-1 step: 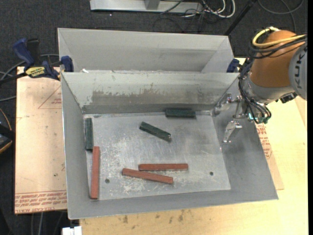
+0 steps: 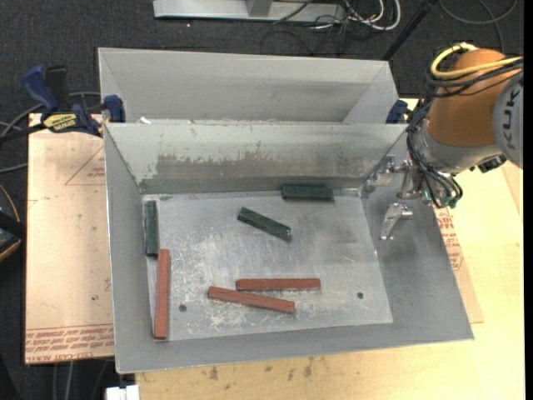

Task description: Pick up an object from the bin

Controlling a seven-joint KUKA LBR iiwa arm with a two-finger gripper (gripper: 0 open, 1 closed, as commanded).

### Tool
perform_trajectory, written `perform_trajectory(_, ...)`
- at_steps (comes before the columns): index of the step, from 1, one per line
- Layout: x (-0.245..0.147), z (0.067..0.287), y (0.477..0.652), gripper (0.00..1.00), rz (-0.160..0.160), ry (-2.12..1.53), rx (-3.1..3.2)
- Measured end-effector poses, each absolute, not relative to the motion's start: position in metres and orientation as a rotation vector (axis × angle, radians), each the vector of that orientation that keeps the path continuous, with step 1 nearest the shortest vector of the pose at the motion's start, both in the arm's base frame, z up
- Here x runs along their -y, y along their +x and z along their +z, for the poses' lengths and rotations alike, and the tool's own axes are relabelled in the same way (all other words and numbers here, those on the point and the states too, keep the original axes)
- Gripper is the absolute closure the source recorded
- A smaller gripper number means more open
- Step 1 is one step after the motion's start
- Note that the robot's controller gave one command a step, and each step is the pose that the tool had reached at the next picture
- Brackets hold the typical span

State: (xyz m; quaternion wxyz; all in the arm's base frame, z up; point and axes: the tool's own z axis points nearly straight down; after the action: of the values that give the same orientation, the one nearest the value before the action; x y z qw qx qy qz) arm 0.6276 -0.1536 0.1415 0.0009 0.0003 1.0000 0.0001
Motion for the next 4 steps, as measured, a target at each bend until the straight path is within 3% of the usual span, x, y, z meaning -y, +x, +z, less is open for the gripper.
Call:
perform_trajectory(1,0.089,0.118,0.613,0.00,0.000,-0.115,-3.137)
perform_trajectory(2,0.075,0.082,0.602,0.00,0.009,-0.243,-3.129)
perform_trajectory(3,0.049,0.081,0.588,0.00,-0.002,-0.118,-3.134)
perform_trajectory(4,0.026,0.081,0.551,0.00,0.000,-0.269,-3.117)
